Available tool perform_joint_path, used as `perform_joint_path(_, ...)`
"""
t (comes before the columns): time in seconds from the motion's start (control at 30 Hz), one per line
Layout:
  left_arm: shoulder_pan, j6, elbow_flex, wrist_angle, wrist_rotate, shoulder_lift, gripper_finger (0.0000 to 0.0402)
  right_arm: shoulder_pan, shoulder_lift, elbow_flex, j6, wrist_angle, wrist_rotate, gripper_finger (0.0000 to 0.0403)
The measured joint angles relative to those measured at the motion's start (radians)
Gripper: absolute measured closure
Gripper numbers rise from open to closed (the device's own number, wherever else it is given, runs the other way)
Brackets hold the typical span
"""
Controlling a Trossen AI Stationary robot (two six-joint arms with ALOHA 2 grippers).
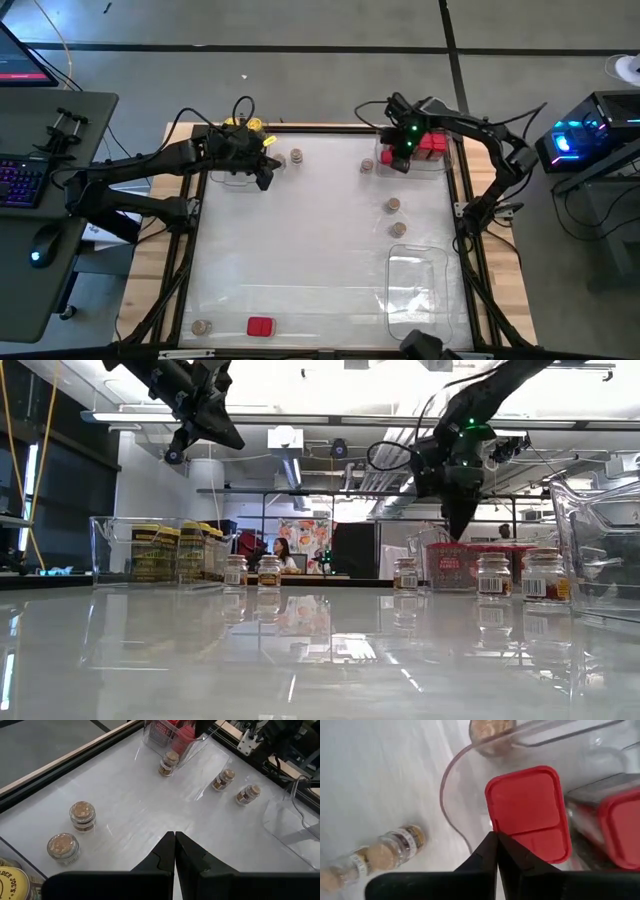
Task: Sort spices by type
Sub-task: Put the red seasoning can into the top right transparent bin
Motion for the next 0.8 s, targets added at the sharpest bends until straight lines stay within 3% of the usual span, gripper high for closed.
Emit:
perform_joint_path(0.6,0.000,0.001,0.000,0.000,0.000,0.000,0.0402,0.028,0.036,0.074,0.045,0.055,0.016,0.0402)
perform_joint_path(0.8,0.000,0.001,0.000,0.000,0.000,0.000,0.0402,0.039,0.070,0.076,0.071,0.080,0.080,0.0402)
